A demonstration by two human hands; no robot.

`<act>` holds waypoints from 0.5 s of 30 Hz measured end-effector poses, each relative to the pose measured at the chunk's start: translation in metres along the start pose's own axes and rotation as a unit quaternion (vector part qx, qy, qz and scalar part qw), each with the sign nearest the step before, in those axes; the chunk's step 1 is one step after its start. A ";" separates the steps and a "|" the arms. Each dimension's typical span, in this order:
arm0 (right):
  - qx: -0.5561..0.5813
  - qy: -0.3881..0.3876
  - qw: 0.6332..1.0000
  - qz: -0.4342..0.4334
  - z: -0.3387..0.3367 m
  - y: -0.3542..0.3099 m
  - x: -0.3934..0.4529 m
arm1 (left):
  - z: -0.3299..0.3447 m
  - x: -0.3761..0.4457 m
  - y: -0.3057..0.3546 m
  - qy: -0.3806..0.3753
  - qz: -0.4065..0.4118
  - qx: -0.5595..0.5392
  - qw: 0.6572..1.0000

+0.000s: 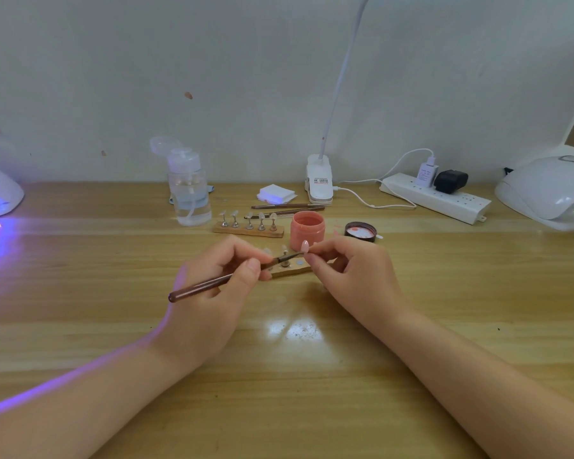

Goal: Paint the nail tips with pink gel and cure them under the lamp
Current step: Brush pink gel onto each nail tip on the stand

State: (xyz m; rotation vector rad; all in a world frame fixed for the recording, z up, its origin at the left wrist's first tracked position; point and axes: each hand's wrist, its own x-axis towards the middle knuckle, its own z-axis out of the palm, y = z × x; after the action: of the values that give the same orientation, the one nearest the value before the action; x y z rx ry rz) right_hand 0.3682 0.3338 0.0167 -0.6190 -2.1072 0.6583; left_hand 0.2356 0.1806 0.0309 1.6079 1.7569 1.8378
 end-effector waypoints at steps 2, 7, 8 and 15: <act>-0.006 -0.002 1.000 0.000 0.000 0.000 0.000 | 0.001 0.000 0.000 0.004 -0.003 0.003 1.000; -0.007 -0.003 1.000 0.000 0.000 -0.001 0.000 | 0.001 0.000 0.001 0.003 -0.017 0.014 1.000; -0.002 -0.002 1.000 0.002 0.000 -0.001 0.000 | 0.001 0.001 0.002 0.012 -0.016 0.015 1.000; 0.019 -0.003 1.000 0.005 0.001 0.001 0.001 | 0.004 0.038 0.020 0.091 -0.046 0.027 0.994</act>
State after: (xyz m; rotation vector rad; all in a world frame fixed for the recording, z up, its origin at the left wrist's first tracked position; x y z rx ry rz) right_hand 0.3668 0.3350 0.0165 -0.6084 -2.0933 0.7049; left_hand 0.2338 0.2037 0.0673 1.3893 1.9346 1.9650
